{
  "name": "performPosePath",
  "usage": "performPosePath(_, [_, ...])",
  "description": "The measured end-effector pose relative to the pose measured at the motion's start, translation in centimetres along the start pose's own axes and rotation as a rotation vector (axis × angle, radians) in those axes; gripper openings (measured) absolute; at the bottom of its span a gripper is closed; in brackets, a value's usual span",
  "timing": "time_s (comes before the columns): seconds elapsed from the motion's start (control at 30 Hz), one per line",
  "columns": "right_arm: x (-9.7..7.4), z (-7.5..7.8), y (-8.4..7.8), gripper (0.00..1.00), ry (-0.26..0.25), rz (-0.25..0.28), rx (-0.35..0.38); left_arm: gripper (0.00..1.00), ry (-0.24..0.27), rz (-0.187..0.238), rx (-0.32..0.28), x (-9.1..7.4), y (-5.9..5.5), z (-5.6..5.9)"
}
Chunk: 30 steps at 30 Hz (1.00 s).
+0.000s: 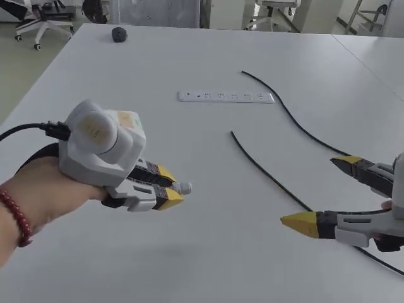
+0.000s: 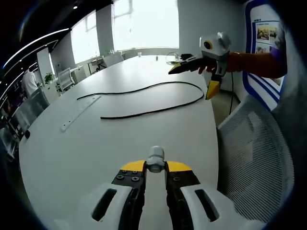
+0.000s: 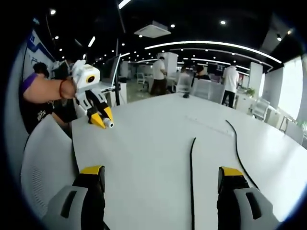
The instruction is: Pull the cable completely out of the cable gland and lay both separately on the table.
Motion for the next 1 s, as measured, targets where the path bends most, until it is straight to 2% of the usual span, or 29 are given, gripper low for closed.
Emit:
performPosePath(0.03, [-0.3, 0.0, -0.1, 0.99, 0.005, 0.004, 0.011, 0.16, 0.008, 0.003, -0.002, 0.0, -0.1, 0.0])
performPosePath(0.2, [-1.7, 0.5, -0.7, 0.99, -0.033, 0.007, 0.019, 0.16, 0.026, -0.006, -0.008, 0.2, -0.6, -0.1])
performPosePath(0.37, [-2.1, 0.7, -0.8, 0.99, -0.051, 0.006, 0.022, 0.16, 0.064, -0.031, -0.009, 0.9, -1.5, -0.7])
performPosePath(0.5, [-2.2, 0.4, -1.0, 0.99, -0.056, 0.003, 0.026, 0.16, 0.113, -0.079, -0.033, 2.0, -3.1, -1.8])
performPosePath(0.57, [-2.3, 0.3, -1.0, 0.99, -0.058, -0.003, 0.014, 0.16, 0.144, -0.119, -0.007, 2.6, -4.1, -2.5])
performPosePath(0.63, [-2.4, 0.5, -1.0, 0.99, -0.067, -0.012, 0.024, 0.16, 0.135, -0.141, -0.037, 3.4, -5.0, -2.9])
performPosePath(0.7, [-2.7, 0.4, -0.5, 0.99, -0.062, 0.008, 0.021, 0.16, 0.137, -0.176, -0.031, 4.2, -5.9, -3.4])
performPosePath(0.77, [-2.7, 0.6, -0.5, 0.99, -0.074, 0.0, 0.012, 0.16, 0.125, -0.193, -0.049, 5.0, -6.4, -3.5])
performPosePath(0.83, [-2.8, 0.8, -0.6, 0.99, -0.081, -0.002, 0.02, 0.16, 0.126, -0.21, -0.03, 5.4, -6.6, -3.7])
performPosePath(0.93, [-2.7, 0.6, -0.8, 0.99, -0.077, -0.01, 0.014, 0.16, 0.12, -0.196, -0.066, 6.2, -6.7, -3.7])
performPosePath(1.0, [-2.7, 0.6, -1.0, 0.99, -0.076, -0.016, 0.02, 0.16, 0.122, -0.22, -0.054, 6.7, -7.1, -3.7])
Point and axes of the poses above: the centre of the closed fingertips' face, and the gripper's own axes: x roughly forward along the fingers, z roughly to its right, y roughly out of its top, the point moved 5 cm from there along -x, roughly backward along the fingers, and after that the axes turned 15 degrees about x, right-handed, at the moved point
